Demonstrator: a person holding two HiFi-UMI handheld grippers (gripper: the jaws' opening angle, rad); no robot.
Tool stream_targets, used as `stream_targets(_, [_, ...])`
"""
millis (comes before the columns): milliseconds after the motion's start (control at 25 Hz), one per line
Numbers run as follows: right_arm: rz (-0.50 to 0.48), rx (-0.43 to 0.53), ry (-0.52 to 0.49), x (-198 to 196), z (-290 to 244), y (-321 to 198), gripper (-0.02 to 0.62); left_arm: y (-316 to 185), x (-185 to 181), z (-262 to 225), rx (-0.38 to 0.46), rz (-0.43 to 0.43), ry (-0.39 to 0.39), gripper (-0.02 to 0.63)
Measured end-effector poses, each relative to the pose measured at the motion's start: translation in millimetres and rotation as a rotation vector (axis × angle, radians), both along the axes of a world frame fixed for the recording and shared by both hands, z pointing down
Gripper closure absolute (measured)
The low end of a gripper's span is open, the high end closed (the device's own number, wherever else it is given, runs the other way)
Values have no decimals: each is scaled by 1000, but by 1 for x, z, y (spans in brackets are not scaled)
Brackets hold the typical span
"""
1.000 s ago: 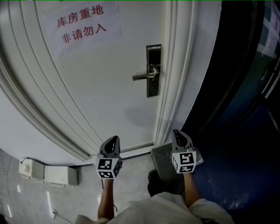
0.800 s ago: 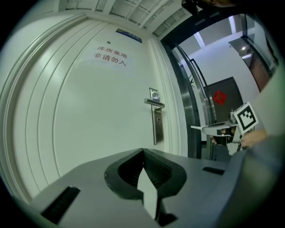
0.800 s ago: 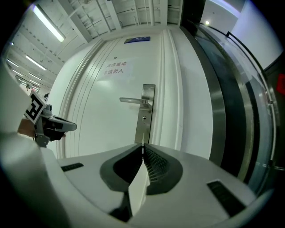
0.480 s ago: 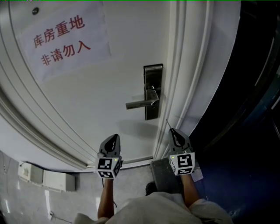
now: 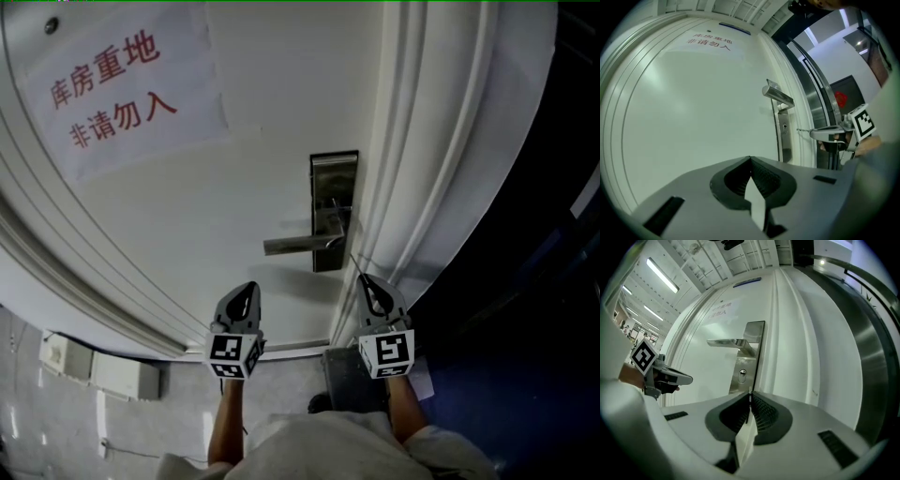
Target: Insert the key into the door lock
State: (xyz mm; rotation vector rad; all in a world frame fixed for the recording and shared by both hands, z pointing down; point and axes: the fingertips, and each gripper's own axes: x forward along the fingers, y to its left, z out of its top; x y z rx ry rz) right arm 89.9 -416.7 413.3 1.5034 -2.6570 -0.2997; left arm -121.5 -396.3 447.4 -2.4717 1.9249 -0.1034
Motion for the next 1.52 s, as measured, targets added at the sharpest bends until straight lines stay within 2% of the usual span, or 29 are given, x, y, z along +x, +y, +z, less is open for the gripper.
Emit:
stream_targets(240, [0, -17, 7, -3, 7, -4, 566, -2, -1, 4, -14, 6, -9, 589])
stream_targets(680, [78, -27, 30, -12, 6, 4, 566, 2, -19, -5, 0, 60, -8, 589])
stream_targets(1040, [104, 18, 110, -18, -12, 8, 566, 5, -16, -9, 12, 105, 2, 589])
stream_targets(1280, [117, 72, 213, -22, -23, 5, 566, 8, -21, -10, 17, 107, 4, 589])
stream_targets(1520, [135, 165, 414, -30, -30, 0, 566, 9, -26, -8, 14, 104, 8, 589])
